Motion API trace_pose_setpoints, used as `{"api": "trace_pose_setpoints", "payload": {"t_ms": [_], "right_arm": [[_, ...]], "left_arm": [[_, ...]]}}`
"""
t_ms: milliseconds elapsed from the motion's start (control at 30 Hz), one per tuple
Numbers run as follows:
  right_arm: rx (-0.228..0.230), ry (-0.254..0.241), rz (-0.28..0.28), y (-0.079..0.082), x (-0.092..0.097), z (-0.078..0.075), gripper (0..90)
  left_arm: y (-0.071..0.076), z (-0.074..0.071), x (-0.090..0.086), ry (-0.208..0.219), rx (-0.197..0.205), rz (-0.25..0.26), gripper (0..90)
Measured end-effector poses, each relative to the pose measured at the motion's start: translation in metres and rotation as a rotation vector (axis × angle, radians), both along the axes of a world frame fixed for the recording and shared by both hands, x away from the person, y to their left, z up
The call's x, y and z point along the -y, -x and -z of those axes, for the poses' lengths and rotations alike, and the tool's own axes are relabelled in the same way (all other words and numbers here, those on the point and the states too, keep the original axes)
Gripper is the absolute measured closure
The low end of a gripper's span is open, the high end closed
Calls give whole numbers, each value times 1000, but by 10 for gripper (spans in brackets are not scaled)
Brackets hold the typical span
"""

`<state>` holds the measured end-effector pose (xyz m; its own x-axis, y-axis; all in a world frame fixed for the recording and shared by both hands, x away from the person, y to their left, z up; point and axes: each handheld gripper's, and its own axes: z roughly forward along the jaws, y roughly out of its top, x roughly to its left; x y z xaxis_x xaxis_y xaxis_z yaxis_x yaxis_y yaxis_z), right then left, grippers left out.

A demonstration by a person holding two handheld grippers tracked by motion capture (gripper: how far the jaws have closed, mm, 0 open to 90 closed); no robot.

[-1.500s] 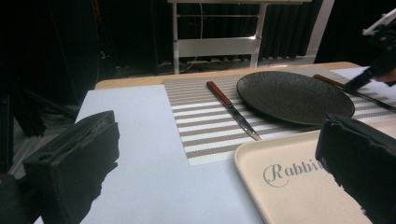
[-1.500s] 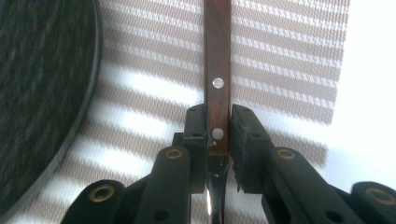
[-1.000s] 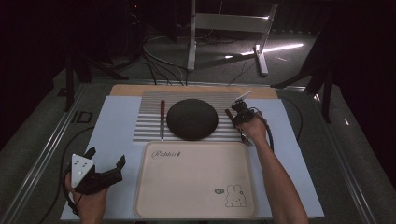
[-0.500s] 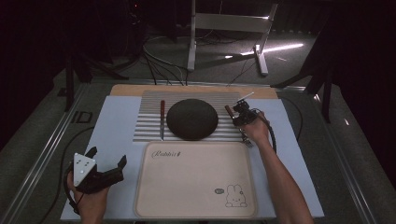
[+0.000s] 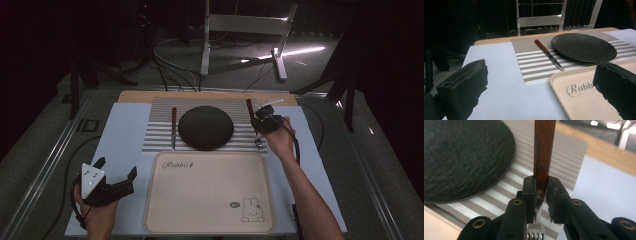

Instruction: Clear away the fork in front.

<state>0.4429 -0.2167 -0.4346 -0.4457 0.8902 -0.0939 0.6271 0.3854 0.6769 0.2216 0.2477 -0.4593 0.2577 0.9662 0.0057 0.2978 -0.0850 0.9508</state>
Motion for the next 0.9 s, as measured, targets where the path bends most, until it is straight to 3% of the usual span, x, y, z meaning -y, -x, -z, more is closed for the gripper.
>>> {"api": "trace_pose_setpoints", "payload": {"t_ms": [133, 333, 900], "right_arm": [[75, -26, -2, 8, 4, -9, 783], [126, -68, -2, 13, 9, -11, 783], [160, -83, -18, 21, 10, -15, 781]], "left_arm": [[0, 0, 0, -2, -1, 0, 4], [1, 0, 0, -3, -1, -1, 4], [0, 0, 1, -8, -2, 2, 4]]}}
